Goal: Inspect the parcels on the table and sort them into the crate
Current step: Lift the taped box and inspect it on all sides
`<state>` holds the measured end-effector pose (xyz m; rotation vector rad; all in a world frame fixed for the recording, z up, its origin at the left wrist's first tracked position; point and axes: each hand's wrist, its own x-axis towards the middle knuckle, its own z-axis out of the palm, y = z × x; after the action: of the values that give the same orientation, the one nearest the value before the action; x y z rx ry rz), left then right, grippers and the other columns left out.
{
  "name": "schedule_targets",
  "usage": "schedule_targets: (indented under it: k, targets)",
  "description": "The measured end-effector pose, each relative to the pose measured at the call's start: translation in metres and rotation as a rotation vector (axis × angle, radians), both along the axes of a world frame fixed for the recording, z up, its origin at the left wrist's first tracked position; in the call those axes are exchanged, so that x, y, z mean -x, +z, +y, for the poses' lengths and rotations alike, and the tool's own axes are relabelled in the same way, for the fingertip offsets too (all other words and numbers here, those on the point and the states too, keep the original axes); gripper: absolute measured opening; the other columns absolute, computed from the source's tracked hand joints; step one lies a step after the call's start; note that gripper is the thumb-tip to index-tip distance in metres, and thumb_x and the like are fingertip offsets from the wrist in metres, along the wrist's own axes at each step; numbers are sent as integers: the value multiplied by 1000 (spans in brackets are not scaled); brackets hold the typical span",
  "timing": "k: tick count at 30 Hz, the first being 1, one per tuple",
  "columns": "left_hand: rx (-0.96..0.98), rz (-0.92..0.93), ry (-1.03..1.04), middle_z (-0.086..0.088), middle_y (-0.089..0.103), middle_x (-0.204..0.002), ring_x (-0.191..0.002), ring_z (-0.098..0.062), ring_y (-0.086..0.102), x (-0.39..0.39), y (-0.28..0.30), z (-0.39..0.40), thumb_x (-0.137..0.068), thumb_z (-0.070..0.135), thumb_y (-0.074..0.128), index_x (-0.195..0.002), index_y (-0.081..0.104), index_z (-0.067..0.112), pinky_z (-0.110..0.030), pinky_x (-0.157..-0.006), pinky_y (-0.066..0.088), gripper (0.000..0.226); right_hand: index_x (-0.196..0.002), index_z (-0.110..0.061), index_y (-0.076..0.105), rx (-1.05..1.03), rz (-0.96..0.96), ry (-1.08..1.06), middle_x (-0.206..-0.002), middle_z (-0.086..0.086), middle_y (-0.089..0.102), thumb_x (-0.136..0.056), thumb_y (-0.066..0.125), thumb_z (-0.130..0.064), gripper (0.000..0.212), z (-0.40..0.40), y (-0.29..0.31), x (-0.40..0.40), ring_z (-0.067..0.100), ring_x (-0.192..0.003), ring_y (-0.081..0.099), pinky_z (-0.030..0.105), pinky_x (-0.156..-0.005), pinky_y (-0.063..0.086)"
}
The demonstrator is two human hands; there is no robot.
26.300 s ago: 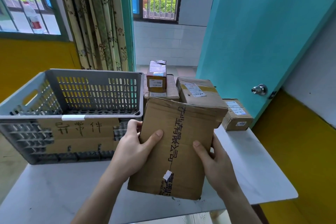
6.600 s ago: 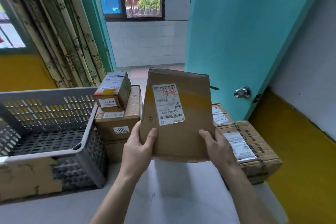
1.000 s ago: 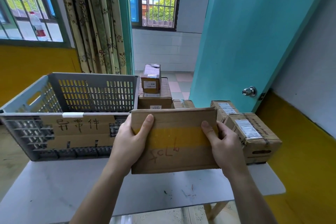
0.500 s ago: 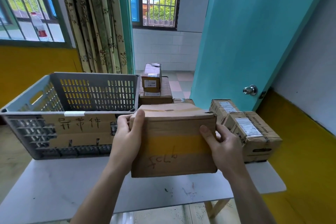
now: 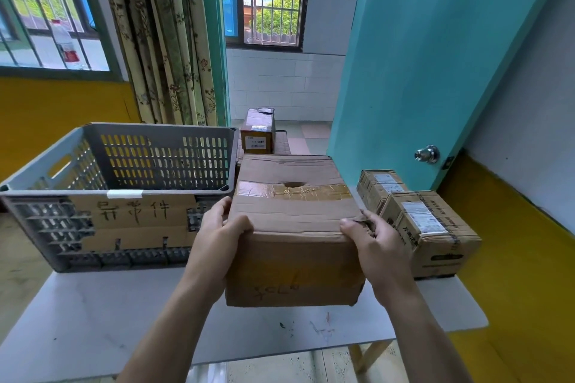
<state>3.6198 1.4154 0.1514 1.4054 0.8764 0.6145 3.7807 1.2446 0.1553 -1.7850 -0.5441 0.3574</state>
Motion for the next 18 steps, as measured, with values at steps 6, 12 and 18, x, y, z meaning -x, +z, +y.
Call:
schedule_targets:
  k: [6,12,18]
  targets:
    - [15,-40,-33,9,62,-129,-112,-17,65,-1,-6,2,-99,27,68,-146,44,38,-38,-93,56,54,-114,-38,51,-59,78,35,-103,-21,61,-97,65,-22,27,4,-7,-6,5,-96,60,17,-70,51]
    - [-35,-54,-66,6,69,-125,-108,-15,71,-2,-12,0,-94,13,71,-143,48,35,-38,-91,60,58,-114,-38,50,-21,86,21,-100,-20,58,-96,66,-34,24,7,-7,-13,4,-94,57,34,-90,52]
    - [-84,-14,-43,6,59,-139,-122,-23,63,-5,-7,12,-66,60,79,-147,50,40,-49,-95,60,88,-101,-40,56,-45,72,6,-92,-28,59,-93,72,-20,27,7,-14,-11,-8,-84,60,13,-73,48]
